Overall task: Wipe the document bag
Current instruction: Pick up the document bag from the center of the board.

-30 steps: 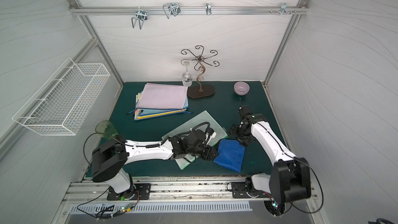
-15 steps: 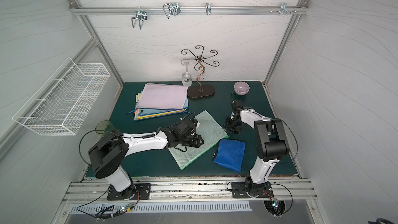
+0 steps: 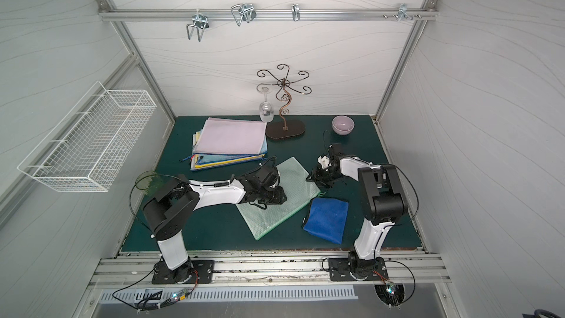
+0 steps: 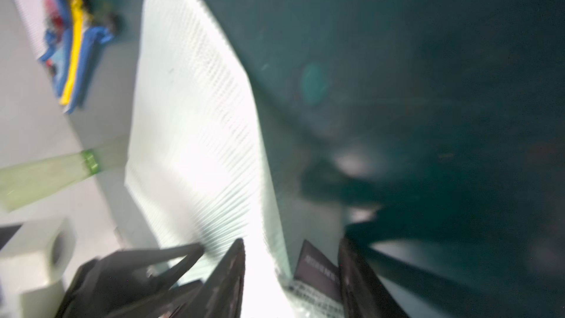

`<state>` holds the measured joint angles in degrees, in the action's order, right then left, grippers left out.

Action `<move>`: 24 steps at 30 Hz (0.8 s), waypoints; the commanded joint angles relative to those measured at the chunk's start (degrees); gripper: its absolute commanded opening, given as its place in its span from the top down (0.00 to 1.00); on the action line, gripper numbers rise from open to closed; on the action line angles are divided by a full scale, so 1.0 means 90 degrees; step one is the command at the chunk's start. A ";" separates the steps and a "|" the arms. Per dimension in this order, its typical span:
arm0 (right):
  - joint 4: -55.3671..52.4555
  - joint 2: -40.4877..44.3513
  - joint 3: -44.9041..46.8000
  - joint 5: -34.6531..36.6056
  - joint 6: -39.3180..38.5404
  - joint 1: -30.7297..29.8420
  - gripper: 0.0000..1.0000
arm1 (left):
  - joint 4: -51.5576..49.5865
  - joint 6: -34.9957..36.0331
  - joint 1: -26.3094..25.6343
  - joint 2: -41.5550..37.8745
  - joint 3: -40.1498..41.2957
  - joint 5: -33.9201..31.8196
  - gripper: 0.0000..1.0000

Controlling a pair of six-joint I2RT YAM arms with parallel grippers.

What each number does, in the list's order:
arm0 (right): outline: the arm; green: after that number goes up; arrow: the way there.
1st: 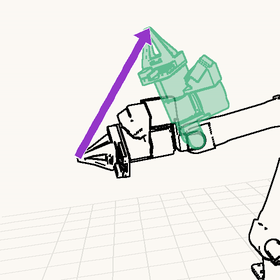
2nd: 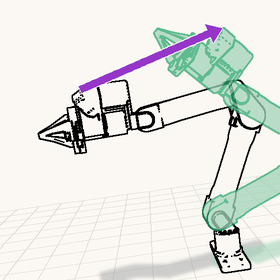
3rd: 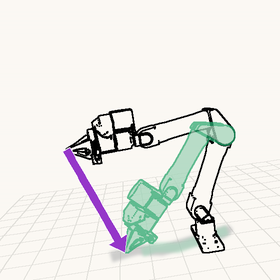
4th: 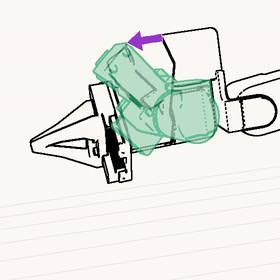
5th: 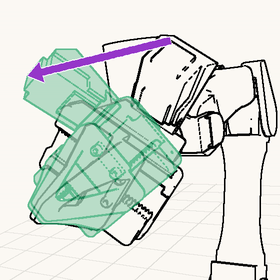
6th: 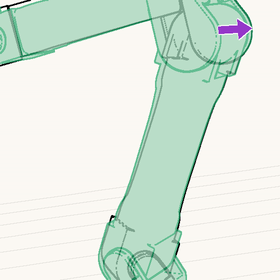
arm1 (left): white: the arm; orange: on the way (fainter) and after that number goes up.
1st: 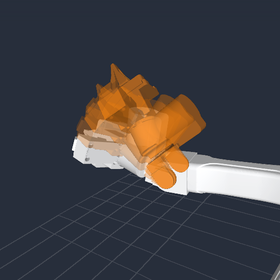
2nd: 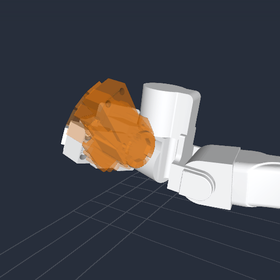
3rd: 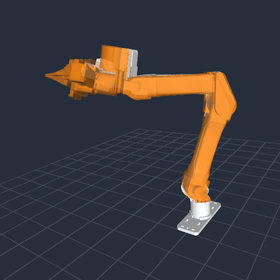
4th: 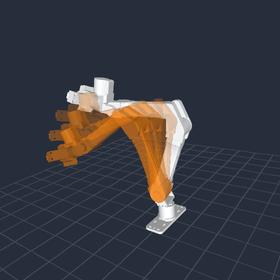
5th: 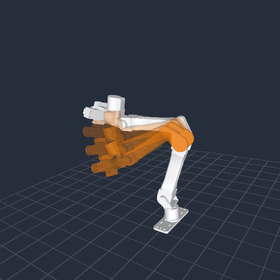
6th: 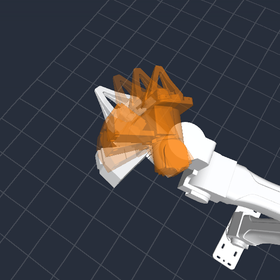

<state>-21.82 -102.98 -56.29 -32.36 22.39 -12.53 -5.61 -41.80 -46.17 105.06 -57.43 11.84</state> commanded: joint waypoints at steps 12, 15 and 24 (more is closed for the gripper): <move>-0.0961 0.0180 -0.0931 0.0180 -0.0100 -0.0141 1.00 | -0.0354 0.0054 0.0234 -0.0354 0.0248 -0.0375 0.55; -0.1530 0.0358 -0.1802 0.1271 -0.0146 -0.0127 1.00 | -0.0622 0.0337 0.0294 -0.1008 0.0198 -0.0563 0.53; -0.3966 -0.0335 -0.3696 0.3931 -0.0722 0.0393 1.00 | -0.1089 0.0593 0.0515 -0.2107 0.0396 -0.0679 0.52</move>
<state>-45.63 -103.09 -89.17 -7.97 18.26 -10.41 -13.52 -37.87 -41.65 86.89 -55.02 6.87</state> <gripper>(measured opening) 0.051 0.478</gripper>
